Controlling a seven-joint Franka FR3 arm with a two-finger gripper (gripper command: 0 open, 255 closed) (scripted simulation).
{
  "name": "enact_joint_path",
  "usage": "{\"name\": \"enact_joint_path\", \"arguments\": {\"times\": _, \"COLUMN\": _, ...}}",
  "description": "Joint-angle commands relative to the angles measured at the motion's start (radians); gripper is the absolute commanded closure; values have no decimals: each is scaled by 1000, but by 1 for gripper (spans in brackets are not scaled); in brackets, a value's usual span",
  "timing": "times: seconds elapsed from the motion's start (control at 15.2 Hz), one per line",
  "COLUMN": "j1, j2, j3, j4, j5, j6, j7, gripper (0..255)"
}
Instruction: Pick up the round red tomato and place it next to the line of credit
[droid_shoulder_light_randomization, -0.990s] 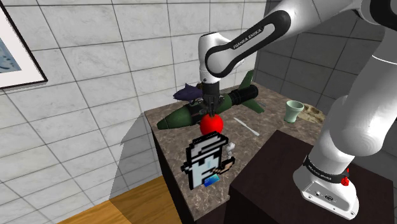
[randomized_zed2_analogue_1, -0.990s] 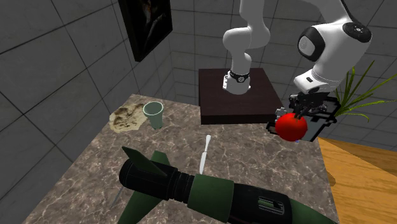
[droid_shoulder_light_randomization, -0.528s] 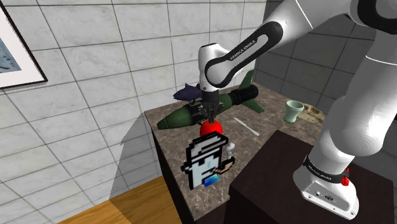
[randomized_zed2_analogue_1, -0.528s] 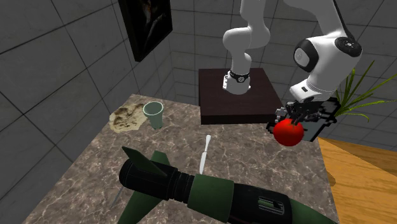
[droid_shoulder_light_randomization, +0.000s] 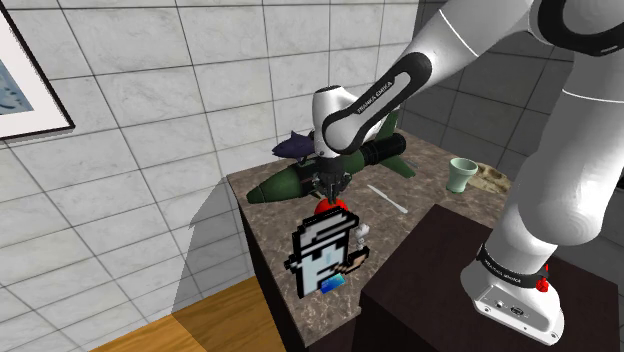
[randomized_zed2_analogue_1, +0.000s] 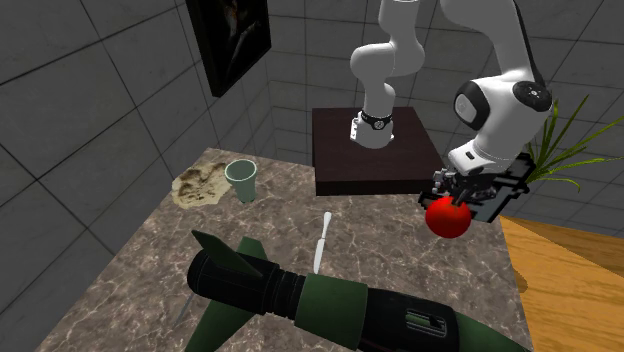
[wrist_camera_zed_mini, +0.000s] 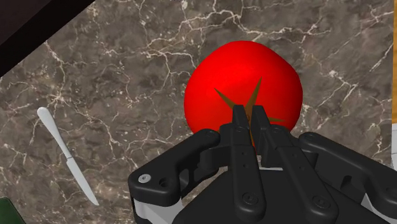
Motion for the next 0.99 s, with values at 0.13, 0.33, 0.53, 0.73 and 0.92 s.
{"name": "enact_joint_path", "arguments": {"times": 0.13, "j1": 0, "j2": 44, "j3": 0, "j4": -11, "j5": -2, "j6": 55, "j7": -1, "gripper": 255}}
{"name": "enact_joint_path", "arguments": {"times": 0.33, "j1": 1, "j2": 78, "j3": -1, "j4": -17, "j5": -4, "j6": 95, "j7": -1, "gripper": 255}}
{"name": "enact_joint_path", "arguments": {"times": 0.53, "j1": 2, "j2": 113, "j3": -1, "j4": -21, "j5": -6, "j6": 135, "j7": 0, "gripper": 255}}
{"name": "enact_joint_path", "arguments": {"times": 0.73, "j1": 2, "j2": 139, "j3": -2, "j4": -23, "j5": -8, "j6": 162, "j7": 0, "gripper": 255}}
{"name": "enact_joint_path", "arguments": {"times": 0.92, "j1": 2, "j2": 139, "j3": -2, "j4": -22, "j5": -8, "j6": 162, "j7": 0, "gripper": 255}}
